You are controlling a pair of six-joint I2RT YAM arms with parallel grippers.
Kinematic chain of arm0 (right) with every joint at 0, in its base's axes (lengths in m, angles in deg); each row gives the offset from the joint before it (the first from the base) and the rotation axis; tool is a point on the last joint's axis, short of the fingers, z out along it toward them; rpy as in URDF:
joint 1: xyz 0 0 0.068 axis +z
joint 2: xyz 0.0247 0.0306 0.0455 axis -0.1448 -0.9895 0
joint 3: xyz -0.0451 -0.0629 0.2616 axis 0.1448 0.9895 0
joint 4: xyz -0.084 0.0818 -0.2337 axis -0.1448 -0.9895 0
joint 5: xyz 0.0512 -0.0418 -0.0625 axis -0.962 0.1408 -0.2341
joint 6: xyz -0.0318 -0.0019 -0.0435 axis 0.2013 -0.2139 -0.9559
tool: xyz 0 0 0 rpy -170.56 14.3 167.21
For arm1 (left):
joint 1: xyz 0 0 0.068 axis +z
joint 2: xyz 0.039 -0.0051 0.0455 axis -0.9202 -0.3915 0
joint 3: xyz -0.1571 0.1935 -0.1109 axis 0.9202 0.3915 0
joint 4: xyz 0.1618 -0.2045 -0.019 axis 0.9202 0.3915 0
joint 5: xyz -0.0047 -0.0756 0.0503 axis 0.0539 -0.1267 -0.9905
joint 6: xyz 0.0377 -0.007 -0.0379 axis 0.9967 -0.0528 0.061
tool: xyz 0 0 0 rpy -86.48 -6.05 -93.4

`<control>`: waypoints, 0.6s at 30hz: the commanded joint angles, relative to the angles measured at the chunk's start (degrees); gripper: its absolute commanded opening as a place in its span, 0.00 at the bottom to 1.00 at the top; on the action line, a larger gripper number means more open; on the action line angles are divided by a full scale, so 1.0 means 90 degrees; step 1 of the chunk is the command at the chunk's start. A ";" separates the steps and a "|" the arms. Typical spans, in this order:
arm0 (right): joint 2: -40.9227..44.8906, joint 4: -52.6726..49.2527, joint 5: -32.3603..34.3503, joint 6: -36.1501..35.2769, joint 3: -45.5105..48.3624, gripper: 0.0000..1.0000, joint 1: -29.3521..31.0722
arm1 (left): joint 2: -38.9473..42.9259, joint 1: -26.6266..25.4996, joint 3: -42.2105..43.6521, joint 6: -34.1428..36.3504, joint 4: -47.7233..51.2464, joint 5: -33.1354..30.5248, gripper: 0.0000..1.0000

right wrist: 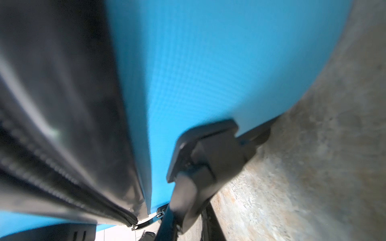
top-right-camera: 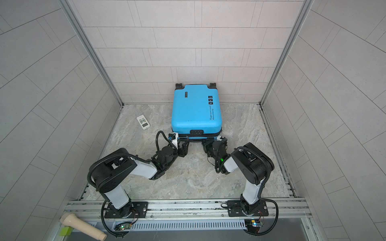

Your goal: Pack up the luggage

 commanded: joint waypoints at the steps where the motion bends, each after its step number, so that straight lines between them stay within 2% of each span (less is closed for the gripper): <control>1: -0.0250 0.0172 -0.0292 -0.0580 -0.0024 0.00 0.0291 | -0.0038 -0.0092 -0.0282 0.0410 -0.0171 -0.0596 0.63; 8: -0.0566 0.0515 -0.0201 -0.0403 -0.0113 0.00 0.0539 | -0.0455 -0.0136 -0.0638 0.0547 0.0141 -0.0948 0.57; 18: -0.0659 0.0648 -0.0143 -0.0340 -0.0122 0.00 0.0715 | -0.0945 -0.0273 -0.0749 0.0661 0.0008 -0.1547 0.56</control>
